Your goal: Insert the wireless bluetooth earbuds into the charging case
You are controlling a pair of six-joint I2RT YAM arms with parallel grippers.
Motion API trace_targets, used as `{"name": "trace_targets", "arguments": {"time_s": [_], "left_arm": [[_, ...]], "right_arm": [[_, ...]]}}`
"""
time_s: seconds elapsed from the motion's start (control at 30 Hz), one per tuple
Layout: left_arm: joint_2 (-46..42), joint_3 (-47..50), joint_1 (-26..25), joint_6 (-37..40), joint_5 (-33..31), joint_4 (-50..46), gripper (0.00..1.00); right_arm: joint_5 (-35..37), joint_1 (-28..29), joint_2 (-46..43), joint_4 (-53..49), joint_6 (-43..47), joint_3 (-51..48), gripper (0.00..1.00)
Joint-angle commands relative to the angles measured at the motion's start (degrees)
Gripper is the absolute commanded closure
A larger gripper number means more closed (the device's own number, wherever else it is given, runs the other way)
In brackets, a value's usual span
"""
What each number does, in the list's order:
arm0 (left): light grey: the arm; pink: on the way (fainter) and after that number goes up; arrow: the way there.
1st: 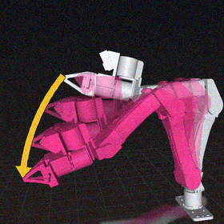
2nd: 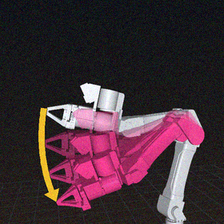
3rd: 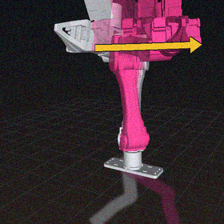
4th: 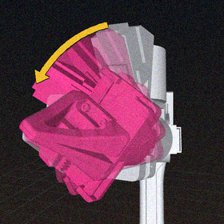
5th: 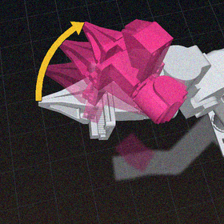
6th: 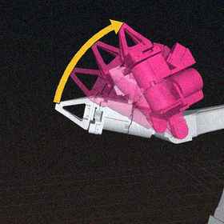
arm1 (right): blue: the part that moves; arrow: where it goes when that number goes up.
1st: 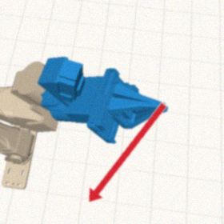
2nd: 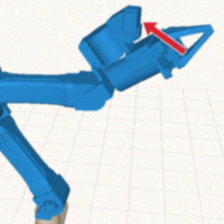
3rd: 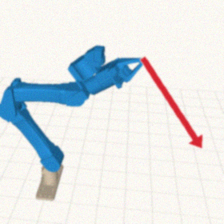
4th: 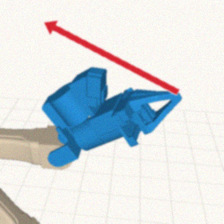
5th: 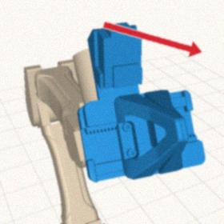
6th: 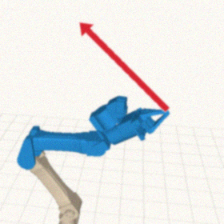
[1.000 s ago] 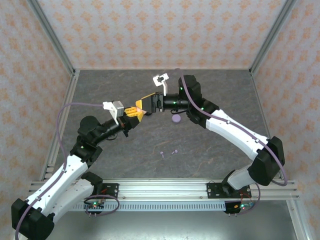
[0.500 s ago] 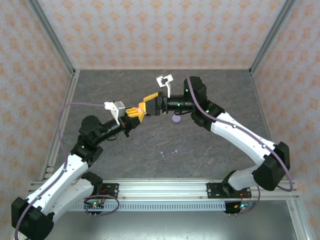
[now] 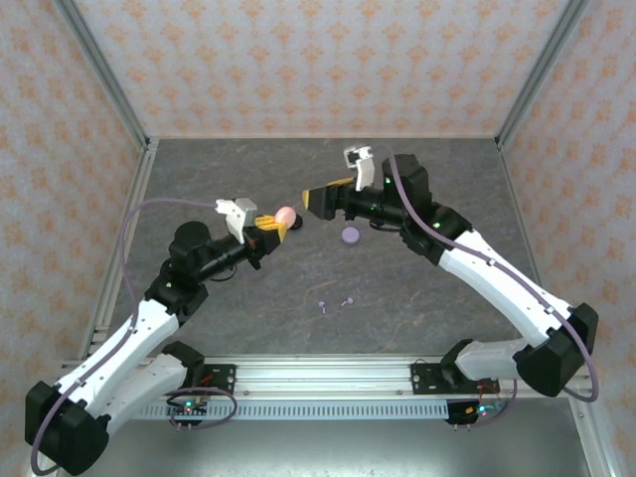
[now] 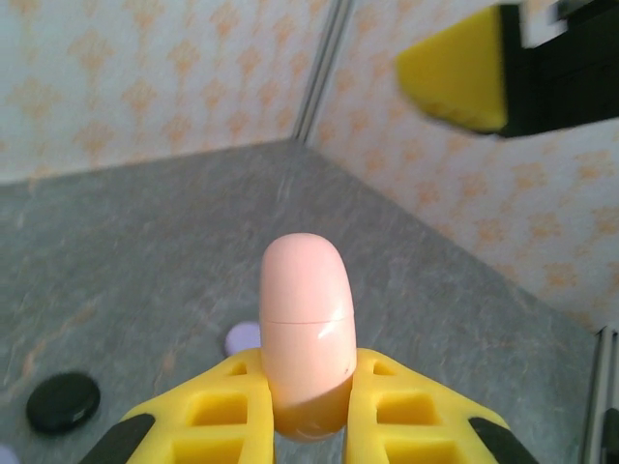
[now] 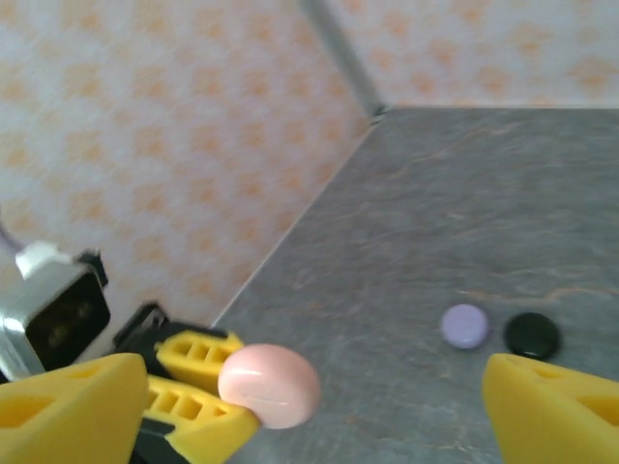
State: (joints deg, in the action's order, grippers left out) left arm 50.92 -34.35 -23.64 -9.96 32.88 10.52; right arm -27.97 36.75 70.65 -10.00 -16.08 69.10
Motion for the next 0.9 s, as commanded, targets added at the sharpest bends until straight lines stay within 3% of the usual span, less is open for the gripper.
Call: {"name": "trace_targets", "arguments": {"time_s": [0.0, 0.4, 0.6, 0.73, 0.87], "left_arm": [[4.1, -0.3, 0.0, -2.1, -4.0, -3.2, 0.9], [24.8, 0.1, 0.1, -13.0, -5.9, -1.4, 0.9], [31.3, -1.1, 0.4, -16.5, -4.4, 0.2, 0.84], [35.3, -1.8, 0.5, -18.5, -3.5, 1.0, 0.83], [37.2, -1.3, 0.7, -20.3, -4.3, 2.2, 0.8]], "right_arm": [[9.3, -1.9, -2.5, 1.1, -3.2, -4.2, 0.0], [13.4, -4.7, -2.5, -1.9, -5.1, -7.9, 0.01], [14.4, -5.0, -1.3, -4.2, -5.5, -7.7, 0.01], [11.2, -7.1, -0.4, -4.5, -7.1, -8.2, 0.01], [13.6, -7.3, 1.5, -11.0, -3.3, -5.6, 0.01]]}}
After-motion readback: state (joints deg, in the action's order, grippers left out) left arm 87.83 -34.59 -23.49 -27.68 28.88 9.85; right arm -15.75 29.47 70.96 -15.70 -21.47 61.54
